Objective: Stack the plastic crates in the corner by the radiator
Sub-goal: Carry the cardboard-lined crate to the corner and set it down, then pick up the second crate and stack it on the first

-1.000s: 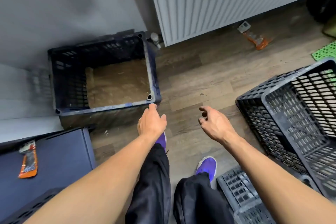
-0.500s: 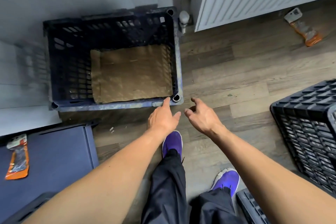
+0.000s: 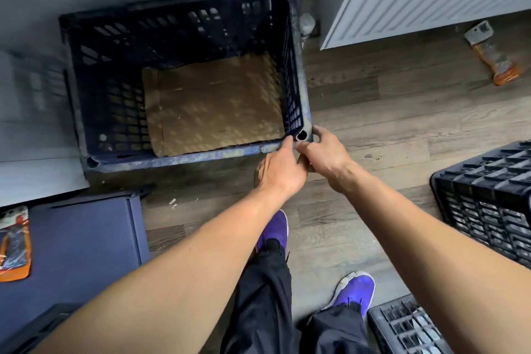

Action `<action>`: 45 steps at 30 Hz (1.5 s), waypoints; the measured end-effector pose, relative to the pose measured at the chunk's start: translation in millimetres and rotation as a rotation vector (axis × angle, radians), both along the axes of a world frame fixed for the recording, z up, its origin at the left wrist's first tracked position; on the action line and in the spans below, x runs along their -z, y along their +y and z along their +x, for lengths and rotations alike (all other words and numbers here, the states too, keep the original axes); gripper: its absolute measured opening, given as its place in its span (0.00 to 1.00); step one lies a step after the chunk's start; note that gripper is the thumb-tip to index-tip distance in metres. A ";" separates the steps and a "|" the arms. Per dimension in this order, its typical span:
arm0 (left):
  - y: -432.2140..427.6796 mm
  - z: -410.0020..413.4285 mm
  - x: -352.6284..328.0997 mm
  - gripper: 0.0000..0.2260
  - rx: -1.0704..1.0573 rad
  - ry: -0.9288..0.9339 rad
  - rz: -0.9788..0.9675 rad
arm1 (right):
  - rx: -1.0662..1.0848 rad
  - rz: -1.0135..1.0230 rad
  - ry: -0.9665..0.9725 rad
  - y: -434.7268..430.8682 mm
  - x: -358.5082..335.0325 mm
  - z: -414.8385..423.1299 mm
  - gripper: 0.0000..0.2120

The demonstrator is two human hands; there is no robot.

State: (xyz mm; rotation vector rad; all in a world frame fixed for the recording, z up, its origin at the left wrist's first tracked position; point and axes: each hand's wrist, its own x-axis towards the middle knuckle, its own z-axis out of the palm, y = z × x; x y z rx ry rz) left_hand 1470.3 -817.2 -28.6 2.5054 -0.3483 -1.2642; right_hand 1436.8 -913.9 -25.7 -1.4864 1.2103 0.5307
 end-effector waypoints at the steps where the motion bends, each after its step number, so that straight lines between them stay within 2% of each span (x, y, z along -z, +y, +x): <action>1: -2.9 3.7 0.1 0.23 -0.009 0.012 -0.006 | -0.005 0.003 0.000 -2.5 0.4 3.5 0.14; 5: 2.0 4.5 0.9 0.27 0.035 0.057 -0.012 | -0.065 -0.006 0.020 -0.4 2.6 1.5 0.21; 8: 14.8 5.0 2.3 0.30 0.065 0.110 0.006 | -0.083 0.019 0.050 7.0 6.8 -8.8 0.36; 10: 23.1 2.0 -2.1 0.30 0.124 0.099 0.021 | -0.082 0.029 0.076 11.3 5.8 -16.1 0.41; 15: 34.2 -20.0 -26.0 0.29 0.252 0.075 0.054 | -0.134 0.011 0.147 16.1 -18.5 -42.3 0.32; 22: 24.8 -46.2 -55.8 0.27 0.444 0.099 0.086 | -0.109 -0.008 0.197 -1.7 -62.8 -98.9 0.29; 31: -7.2 -99.7 -111.8 0.25 0.673 0.023 0.047 | -0.017 -0.049 0.197 -8.9 -111.4 -199.2 0.26; 37: -20.0 -180.6 -124.7 0.23 0.817 -0.039 0.006 | 0.115 -0.124 0.187 2.6 -121.8 -303.1 0.18; 45: -6.7 -340.9 -136.6 0.23 1.105 -0.022 -0.069 | 0.355 -0.149 0.261 45.0 -145.7 -492.1 0.16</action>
